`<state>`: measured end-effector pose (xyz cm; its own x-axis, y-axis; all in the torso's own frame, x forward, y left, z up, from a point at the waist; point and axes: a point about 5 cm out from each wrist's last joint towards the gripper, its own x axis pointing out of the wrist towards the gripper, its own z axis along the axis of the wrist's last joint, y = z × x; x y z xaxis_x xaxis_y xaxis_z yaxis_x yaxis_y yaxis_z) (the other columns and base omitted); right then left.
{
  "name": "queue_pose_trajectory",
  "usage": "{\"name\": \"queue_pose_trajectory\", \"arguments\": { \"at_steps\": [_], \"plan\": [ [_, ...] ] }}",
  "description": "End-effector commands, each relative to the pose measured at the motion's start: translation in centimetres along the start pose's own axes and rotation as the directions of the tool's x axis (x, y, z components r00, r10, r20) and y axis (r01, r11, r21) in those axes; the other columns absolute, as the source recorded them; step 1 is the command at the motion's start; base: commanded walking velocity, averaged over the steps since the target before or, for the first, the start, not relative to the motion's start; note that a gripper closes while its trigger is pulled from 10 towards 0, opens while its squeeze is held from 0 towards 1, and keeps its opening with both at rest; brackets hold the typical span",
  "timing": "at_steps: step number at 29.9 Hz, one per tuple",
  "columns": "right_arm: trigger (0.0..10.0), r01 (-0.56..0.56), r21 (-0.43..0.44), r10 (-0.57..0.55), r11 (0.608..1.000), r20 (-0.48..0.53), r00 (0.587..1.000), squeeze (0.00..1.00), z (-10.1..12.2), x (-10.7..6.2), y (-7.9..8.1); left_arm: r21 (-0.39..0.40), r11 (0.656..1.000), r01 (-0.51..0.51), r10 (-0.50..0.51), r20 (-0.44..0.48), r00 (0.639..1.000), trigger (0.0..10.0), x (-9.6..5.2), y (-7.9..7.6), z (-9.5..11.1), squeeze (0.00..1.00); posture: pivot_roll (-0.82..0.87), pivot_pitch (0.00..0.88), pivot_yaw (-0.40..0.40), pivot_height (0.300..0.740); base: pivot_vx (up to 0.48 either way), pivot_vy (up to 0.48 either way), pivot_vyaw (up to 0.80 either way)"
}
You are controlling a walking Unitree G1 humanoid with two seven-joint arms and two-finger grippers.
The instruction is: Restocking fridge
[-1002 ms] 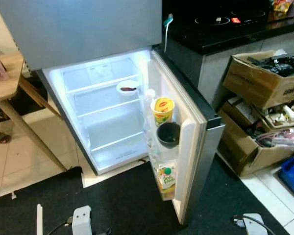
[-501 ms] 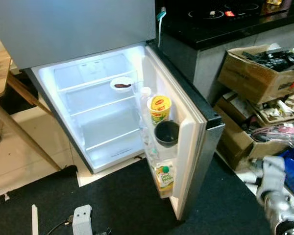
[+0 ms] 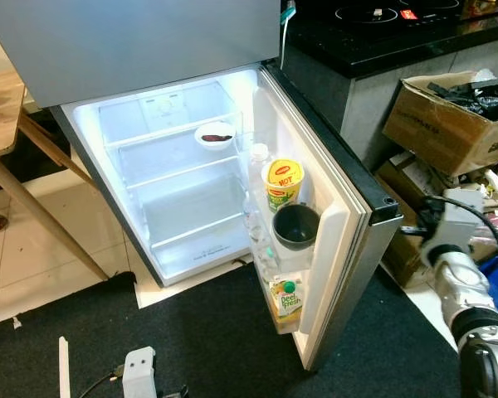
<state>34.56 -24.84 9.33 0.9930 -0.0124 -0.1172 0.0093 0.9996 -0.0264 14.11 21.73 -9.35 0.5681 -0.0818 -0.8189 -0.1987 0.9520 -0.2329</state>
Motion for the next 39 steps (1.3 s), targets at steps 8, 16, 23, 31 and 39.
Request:
{"name": "queue_pose_trajectory", "arguments": {
  "at_steps": [8, 16, 23, 31, 39],
  "plan": [
    [10.0, -0.464, -0.213, 0.459, 0.86, -0.074, 0.885, 0.0, -0.2, 0.4, 7.3, 0.003, 1.0, 0.011, -0.011, -0.017, 1.0, 10.0, 0.2, -0.8, -0.4, 0.0, -0.07, 0.016, 0.026, 0.74, 0.0, 0.0, 0.0],
    [10.0, -0.782, -0.185, 0.792, 0.595, -0.033, 0.61, 0.0, -0.2, -1.4, 15.5, 0.004, 1.0, 0.013, -0.013, -0.02, 1.0, 10.0, 0.3, -0.9, -0.5, 0.0, -0.07, 0.013, 0.025, 0.74, 0.0, 0.0, 0.0],
    [10.0, -0.797, -0.079, 0.8, 0.599, 0.007, 0.6, 0.0, -1.1, -2.0, 16.9, 0.003, 1.0, 0.017, -0.017, -0.031, 0.999, 10.0, 0.6, -2.0, -0.7, 0.0, -0.07, 0.01, 0.023, 0.74, 0.0, 0.0, 0.0],
    [10.0, -0.499, 0.001, 0.484, 0.866, -0.249, 0.839, 0.0, -7.1, -3.1, 9.7, 0.006, 1.0, 0.019, -0.019, -0.037, 0.999, 10.0, 0.9, -3.0, -0.7, 0.0, -0.07, 0.009, 0.024, 0.74, 0.0, 0.0, 0.0],
    [10.0, -0.186, -0.062, 0.104, 0.981, -0.641, 0.76, 0.0, -15.7, -10.2, 3.3, 0.016, 1.0, 0.008, -0.007, -0.037, 0.999, 10.0, 0.8, -2.4, -0.8, 0.0, -0.06, 0.0, 0.033, 0.74, 0.0, 0.0, 0.74]
  ]
}}
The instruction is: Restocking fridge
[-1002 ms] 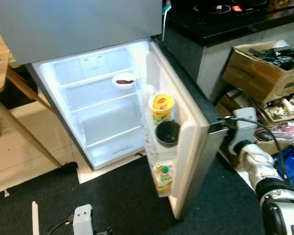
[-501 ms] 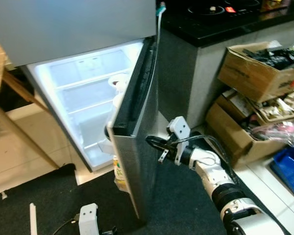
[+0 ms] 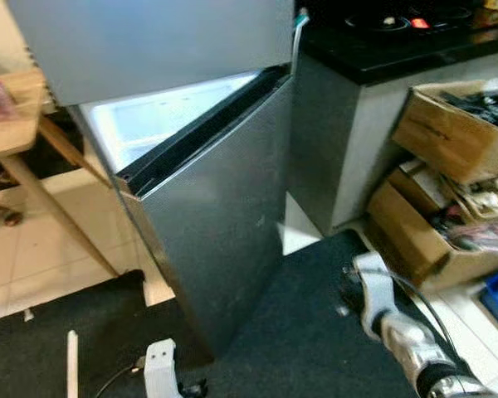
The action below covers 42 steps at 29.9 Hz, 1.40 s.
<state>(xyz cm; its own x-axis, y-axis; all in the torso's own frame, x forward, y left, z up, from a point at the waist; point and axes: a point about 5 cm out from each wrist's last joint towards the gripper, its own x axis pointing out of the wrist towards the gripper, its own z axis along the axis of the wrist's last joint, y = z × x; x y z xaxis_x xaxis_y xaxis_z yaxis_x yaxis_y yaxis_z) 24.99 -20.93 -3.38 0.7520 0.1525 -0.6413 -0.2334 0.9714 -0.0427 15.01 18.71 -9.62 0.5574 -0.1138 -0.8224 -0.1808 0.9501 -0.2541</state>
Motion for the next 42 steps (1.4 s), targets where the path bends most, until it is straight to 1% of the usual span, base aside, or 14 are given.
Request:
{"name": "queue_pose_trajectory", "arguments": {
  "at_steps": [1, 2, 3, 4, 6, 8, 10, 11, 17, 23, 31, 39, 41, 42],
  "plan": [
    [10.0, 0.112, 0.027, -0.103, 0.993, -0.226, 0.969, 0.0, -6.0, -2.1, -0.7, 0.016, 1.0, -0.021, 0.022, -0.018, 1.0, 10.0, -0.2, 0.6, -0.5, 0.0, -0.06, 0.0, 0.031, 0.74, 0.0, 0.0, 0.74],
    [10.0, 0.112, 0.027, -0.103, 0.993, -0.226, 0.969, 0.0, -6.0, -2.1, -0.7, 0.016, 1.0, -0.021, 0.022, -0.018, 1.0, 10.0, -0.2, 0.6, -0.5, 0.0, -0.06, 0.0, 0.031, 0.74, 0.0, 0.0, 0.74],
    [10.0, 0.145, 0.034, -0.129, 0.989, -0.285, 0.95, 0.0, -7.7, -2.9, -0.9, 0.019, 1.0, -0.022, 0.023, -0.019, 1.0, 10.0, -0.3, 0.6, -0.5, 0.0, -0.06, 0.0, 0.033, 0.74, 0.0, 0.0, 0.74],
    [10.0, 0.145, 0.034, -0.129, 0.989, -0.285, 0.95, 0.0, -7.7, -2.9, -0.9, 0.019, 1.0, -0.022, 0.023, -0.019, 1.0, 10.0, -0.3, 0.6, -0.5, 0.0, -0.06, 0.0, 0.033, 0.74, 0.0, 0.0, 0.74],
    [10.0, 0.182, 0.034, -0.154, 0.983, -0.398, 0.904, 0.0, -11.2, -4.9, -0.9, 0.025, 0.999, -0.024, 0.024, -0.021, 0.999, 10.0, -0.3, 0.7, -0.5, 0.0, -0.06, 0.0, 0.036, 0.74, 0.0, 0.0, 0.74],
    [10.0, 0.179, 0.028, -0.146, 0.983, -0.467, 0.872, 0.0, -13.3, -6.2, -0.4, 0.03, 0.999, -0.025, 0.026, -0.023, 0.999, 10.0, -0.3, 0.8, -0.5, 0.0, -0.06, 0.0, 0.038, 0.74, 0.0, 0.0, 0.74],
    [10.0, 0.179, 0.028, -0.146, 0.983, -0.467, 0.872, 0.0, -13.3, -6.2, -0.4, 0.03, 0.999, -0.025, 0.026, -0.023, 0.999, 10.0, -0.3, 0.8, -0.5, 0.0, -0.06, 0.0, 0.038, 0.74, 0.0, 0.0, 0.74],
    [10.0, 0.176, 0.027, -0.141, 0.984, -0.488, 0.861, 0.0, -14.1, -6.7, -0.1, 0.035, 0.999, -0.026, 0.027, -0.025, 0.999, 10.0, -0.3, 0.8, -0.5, 0.0, -0.06, 0.0, 0.04, 0.74, 0.0, 0.0, 0.74],
    [10.0, 0.167, 0.017, -0.138, 0.986, -0.483, 0.865, 0.0, -14.0, -6.6, 0.0, 0.046, 0.998, -0.036, 0.037, -0.021, 0.999, 10.0, -0.8, 2.3, -0.2, 0.0, -0.06, 0.0, 0.04, 0.74, 0.0, 0.0, 0.74],
    [10.0, 0.154, -0.011, -0.142, 0.988, -0.448, 0.883, 0.0, -12.7, -5.6, -0.1, 0.041, 0.998, -0.041, 0.042, -0.024, 0.999, 10.0, -1.1, 3.0, -0.5, 0.0, -0.05, 0.0, 0.04, 0.74, 0.0, 0.0, 0.74],
    [10.0, 0.17, -0.027, -0.165, 0.985, -0.434, 0.886, 0.0, -12.2, -5.3, -0.1, 0.038, 0.998, -0.044, 0.045, -0.026, 0.999, 10.0, -1.2, 3.2, -0.5, 0.0, -0.06, 0.0, 0.04, 0.74, 0.0, 0.0, 0.69],
    [10.0, 0.187, -0.039, -0.185, 0.982, -0.44, 0.879, 0.0, -12.3, -5.4, -0.3, 0.045, 0.998, -0.042, 0.043, -0.028, 0.999, 10.0, -1.4, 3.6, -0.4, 0.0, -0.06, 0.0, 0.039, 0.74, 0.0, -0.123, 0.0],
    [10.0, 0.186, -0.04, -0.184, 0.982, -0.441, 0.878, 0.0, -12.3, -5.4, -0.2, 0.045, 0.998, -0.043, 0.044, -0.036, 0.998, 10.0, -1.6, 4.1, -0.5, 0.0, -0.06, 0.0, 0.037, 0.74, 0.0, -0.45, 0.0],
    [10.0, 0.183, -0.04, -0.182, 0.982, -0.441, 0.879, 0.0, -12.4, -5.4, -0.2, 0.042, 0.998, -0.051, 0.052, -0.038, 0.998, 10.0, -2.0, 4.8, -0.6, 0.0, -0.06, 0.0, 0.038, 0.74, 0.0, -0.45, 0.0]
  ]
}}
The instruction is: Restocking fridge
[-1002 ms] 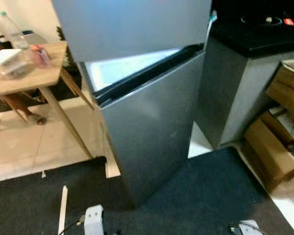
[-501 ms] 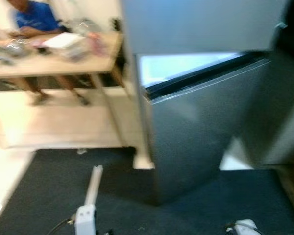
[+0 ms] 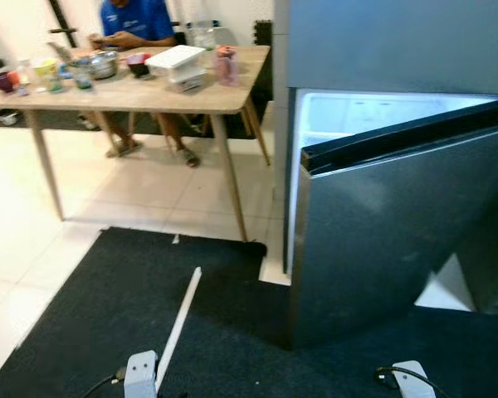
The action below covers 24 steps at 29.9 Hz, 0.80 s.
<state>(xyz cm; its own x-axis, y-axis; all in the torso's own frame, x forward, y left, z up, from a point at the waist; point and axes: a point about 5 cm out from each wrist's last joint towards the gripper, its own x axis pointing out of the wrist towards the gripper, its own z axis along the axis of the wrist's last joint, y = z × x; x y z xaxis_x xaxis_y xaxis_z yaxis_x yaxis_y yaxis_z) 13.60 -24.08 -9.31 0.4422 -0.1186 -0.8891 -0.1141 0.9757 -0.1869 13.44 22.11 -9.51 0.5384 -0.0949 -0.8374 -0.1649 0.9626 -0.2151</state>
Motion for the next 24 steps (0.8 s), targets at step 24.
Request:
{"name": "queue_pose_trajectory", "arguments": {
  "at_steps": [24],
  "plan": [
    [10.0, -0.014, 0.081, -0.007, 0.997, 0.25, 0.968, 0.0, 6.8, 0.1, -1.0, -0.025, 0.999, -0.039, 0.039, -0.025, 0.999, 10.0, -0.8, 1.4, -1.3, 0.0, -0.06, 0.0, 0.035, 0.74, 0.0, -0.074, 0.0]
  ]
}}
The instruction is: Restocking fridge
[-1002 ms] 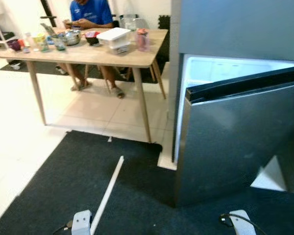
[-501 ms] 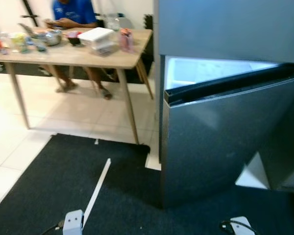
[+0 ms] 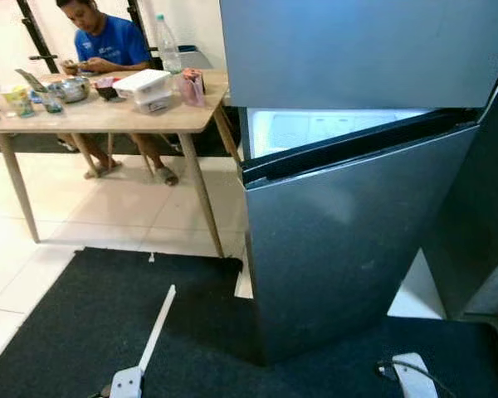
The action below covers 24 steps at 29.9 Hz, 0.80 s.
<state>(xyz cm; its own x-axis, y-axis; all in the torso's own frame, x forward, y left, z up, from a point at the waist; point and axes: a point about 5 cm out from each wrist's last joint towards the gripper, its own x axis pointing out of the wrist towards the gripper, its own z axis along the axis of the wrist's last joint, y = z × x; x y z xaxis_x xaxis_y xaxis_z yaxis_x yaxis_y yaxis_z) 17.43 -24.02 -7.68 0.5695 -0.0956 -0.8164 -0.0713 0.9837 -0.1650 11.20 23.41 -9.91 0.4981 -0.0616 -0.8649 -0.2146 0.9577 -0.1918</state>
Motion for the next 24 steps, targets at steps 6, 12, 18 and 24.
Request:
{"name": "queue_pose_trajectory", "arguments": {
  "at_steps": [6, 12, 18, 24],
  "plan": [
    [10.0, -0.128, 0.062, 0.101, 0.99, 0.327, 0.939, 0.0, 9.1, 0.4, 0.4, 0.001, 1.0, 0.008, -0.008, 0.014, 1.0, 10.0, 0.2, -0.4, 0.4, 0.0, -0.06, 0.0, 0.035, 0.74, 0.0, 0.0, 0.0],
    [10.0, -0.221, -0.081, 0.23, 0.972, 0.514, 0.826, 0.0, 16.2, -0.6, 1.7, 0.017, 1.0, 0.013, -0.014, 0.012, 1.0, 10.0, 0.2, -0.5, 0.4, 0.0, -0.06, 0.005, 0.03, 0.74, 0.042, 0.0, 0.0],
    [10.0, -0.191, -0.144, 0.234, 0.971, 0.409, 0.882, 0.0, 14.2, 0.0, 2.2, 0.017, 1.0, 0.019, -0.019, 0.011, 1.0, 10.0, 0.3, -0.7, 0.4, 0.0, -0.06, 0.003, 0.025, 0.74, 0.285, 0.0, 0.0],
    [10.0, -0.158, -0.107, 0.176, 0.982, 0.188, 0.966, 0.0, 7.6, 0.8, 1.7, 0.019, 1.0, 0.022, -0.022, 0.011, 1.0, 10.0, 0.3, -0.7, 0.4, 0.0, -0.06, 0.0, 0.026, 0.74, 0.332, 0.0, 0.0]
  ]
}}
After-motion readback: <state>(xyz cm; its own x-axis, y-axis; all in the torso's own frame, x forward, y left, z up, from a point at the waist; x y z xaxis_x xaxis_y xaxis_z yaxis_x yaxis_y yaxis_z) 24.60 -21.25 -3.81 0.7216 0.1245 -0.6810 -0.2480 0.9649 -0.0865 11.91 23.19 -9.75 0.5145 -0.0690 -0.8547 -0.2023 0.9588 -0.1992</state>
